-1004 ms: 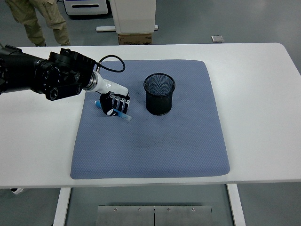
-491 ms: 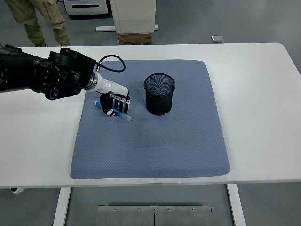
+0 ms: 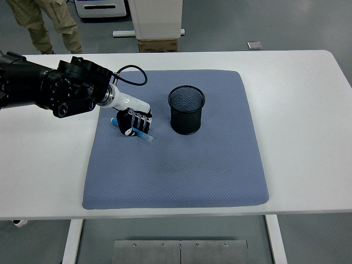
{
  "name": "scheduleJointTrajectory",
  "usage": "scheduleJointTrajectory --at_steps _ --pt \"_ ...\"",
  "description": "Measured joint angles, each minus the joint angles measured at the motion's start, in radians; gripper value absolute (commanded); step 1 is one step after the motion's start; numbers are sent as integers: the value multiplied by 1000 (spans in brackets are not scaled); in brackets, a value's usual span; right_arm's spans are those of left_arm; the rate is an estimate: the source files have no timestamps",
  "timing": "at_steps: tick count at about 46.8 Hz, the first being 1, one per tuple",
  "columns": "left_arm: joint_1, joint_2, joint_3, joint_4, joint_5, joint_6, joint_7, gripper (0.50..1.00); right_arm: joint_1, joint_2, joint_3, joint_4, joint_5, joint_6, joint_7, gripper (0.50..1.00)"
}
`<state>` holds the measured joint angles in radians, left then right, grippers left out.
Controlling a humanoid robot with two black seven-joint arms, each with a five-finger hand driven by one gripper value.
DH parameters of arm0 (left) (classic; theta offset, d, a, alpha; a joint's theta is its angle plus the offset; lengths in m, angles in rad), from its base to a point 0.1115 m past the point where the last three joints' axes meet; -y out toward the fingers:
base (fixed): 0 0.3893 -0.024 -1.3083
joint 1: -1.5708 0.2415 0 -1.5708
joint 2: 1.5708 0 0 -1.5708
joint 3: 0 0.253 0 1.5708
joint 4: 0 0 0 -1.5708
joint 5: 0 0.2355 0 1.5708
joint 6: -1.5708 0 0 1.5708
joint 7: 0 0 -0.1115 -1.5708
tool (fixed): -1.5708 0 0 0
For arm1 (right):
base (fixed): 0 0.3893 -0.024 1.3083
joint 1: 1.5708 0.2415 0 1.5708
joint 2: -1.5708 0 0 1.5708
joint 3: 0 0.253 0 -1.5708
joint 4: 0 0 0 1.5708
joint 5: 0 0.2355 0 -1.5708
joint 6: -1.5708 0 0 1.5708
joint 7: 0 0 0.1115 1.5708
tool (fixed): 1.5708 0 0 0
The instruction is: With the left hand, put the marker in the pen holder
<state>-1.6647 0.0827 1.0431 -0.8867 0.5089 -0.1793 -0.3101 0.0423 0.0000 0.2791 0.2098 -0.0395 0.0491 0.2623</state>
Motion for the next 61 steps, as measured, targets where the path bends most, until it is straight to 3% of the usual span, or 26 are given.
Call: scheduleJointTrajectory --at_steps 29,61 --pt "-14 5 1 0 -1 -6 -4 500 0 0 0 0 0 0 0 1000" --pt "-114 27 -12 1 -20 -39 -34 500 1 0 0 0 0 0 0 1000"
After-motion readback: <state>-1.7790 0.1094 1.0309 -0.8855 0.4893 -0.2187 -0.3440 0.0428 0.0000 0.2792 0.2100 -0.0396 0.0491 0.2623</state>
